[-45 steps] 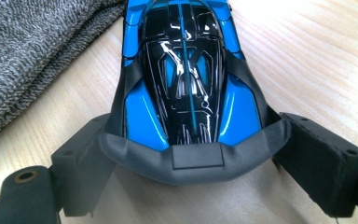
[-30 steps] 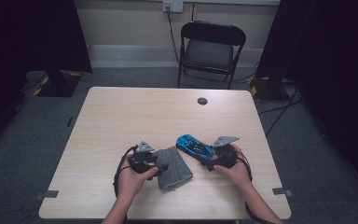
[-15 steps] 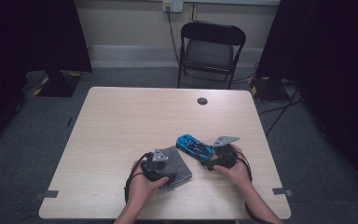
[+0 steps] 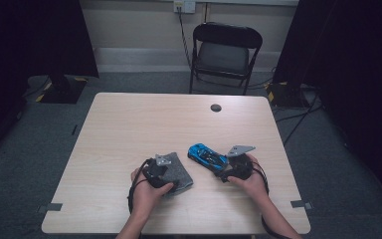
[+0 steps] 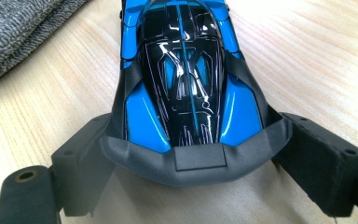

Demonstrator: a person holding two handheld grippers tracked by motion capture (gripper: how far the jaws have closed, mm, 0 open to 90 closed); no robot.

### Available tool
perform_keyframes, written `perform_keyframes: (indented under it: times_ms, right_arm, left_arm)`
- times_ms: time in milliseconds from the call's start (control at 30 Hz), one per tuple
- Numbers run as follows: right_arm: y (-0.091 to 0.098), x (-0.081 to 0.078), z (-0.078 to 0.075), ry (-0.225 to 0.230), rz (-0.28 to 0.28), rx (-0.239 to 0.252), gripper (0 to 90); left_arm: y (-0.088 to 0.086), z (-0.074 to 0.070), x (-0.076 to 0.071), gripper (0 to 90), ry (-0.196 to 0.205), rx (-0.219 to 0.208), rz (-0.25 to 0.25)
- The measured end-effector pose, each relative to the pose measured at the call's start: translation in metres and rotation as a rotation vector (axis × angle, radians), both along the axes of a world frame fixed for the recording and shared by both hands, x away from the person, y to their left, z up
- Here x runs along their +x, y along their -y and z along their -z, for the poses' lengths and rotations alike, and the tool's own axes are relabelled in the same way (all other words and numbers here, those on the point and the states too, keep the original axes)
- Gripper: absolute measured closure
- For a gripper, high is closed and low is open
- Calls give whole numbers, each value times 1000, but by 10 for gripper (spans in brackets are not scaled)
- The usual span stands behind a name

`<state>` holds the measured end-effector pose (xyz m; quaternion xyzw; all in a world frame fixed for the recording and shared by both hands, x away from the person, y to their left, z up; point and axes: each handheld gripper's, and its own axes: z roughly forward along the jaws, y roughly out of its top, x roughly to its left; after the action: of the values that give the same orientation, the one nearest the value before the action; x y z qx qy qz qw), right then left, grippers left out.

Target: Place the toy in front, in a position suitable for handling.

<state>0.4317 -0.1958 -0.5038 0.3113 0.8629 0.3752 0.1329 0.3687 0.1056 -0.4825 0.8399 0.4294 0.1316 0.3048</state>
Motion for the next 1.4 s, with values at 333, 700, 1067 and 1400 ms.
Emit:
perform_keyframes:
  times_ms: [333,700,1067,1400]
  right_arm:
    - [0,0,0,1,0,0,143]
    - [0,0,0,0,2,1,143]
    - [0,0,0,0,2,1,143]
    - [0,0,0,0,0,2,145]
  left_arm:
    - [-5,0,-2,583,52,33,98]
    - [1,-28,9,718,149,-90,270]
    - [65,-36,33,706,191,-83,442]
    - [82,-25,47,693,174,-63,482]
